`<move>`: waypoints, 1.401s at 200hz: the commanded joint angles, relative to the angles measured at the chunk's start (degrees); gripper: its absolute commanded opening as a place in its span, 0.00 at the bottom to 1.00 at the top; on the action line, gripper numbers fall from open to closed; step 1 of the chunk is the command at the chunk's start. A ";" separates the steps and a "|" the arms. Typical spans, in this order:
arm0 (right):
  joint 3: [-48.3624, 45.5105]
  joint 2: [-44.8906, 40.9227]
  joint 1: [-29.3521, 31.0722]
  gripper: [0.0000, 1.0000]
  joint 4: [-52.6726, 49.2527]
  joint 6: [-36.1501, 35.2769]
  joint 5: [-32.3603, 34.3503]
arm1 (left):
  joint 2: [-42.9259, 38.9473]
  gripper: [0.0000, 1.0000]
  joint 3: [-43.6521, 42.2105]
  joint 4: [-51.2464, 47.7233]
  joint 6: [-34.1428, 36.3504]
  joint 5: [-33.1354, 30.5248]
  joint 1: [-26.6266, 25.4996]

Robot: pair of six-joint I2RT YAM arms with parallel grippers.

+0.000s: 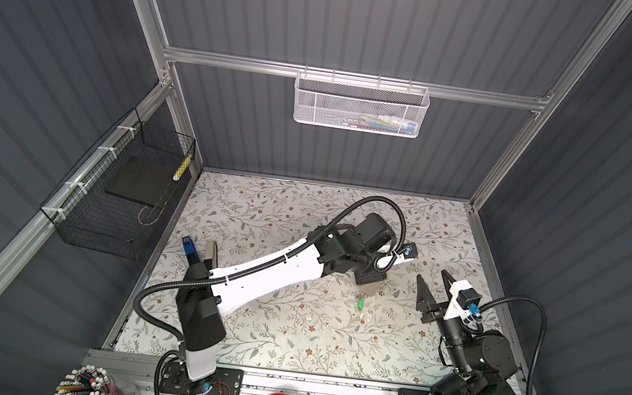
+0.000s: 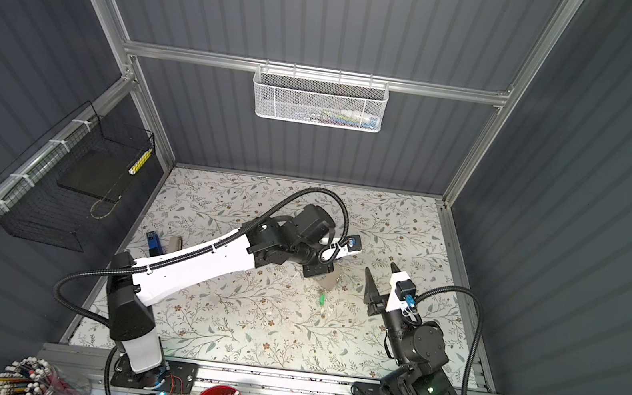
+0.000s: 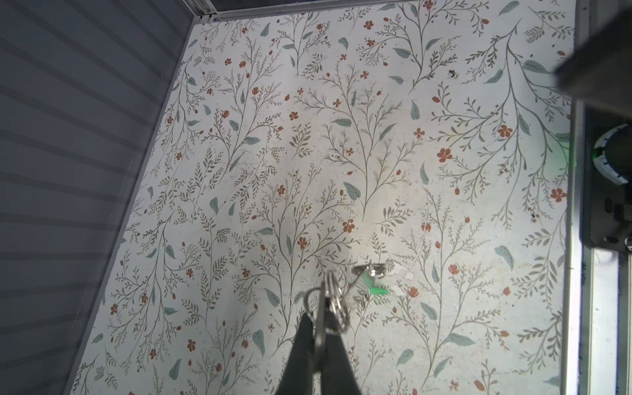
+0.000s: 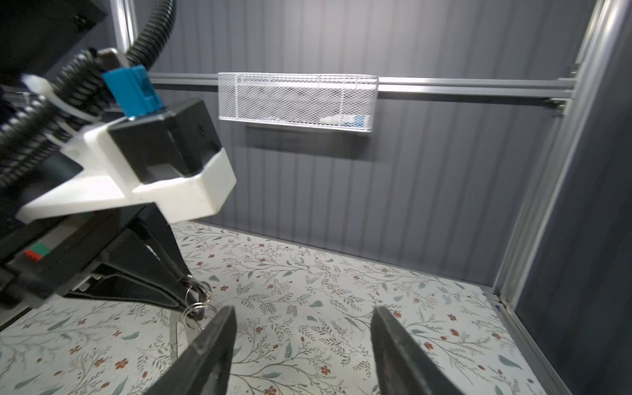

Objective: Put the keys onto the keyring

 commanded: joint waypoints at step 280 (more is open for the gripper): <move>2.52 22.09 -0.43 0.73 -1.02 9.18 -2.45 | 5.42 0.06 -34.09 11.17 2.18 -11.78 12.21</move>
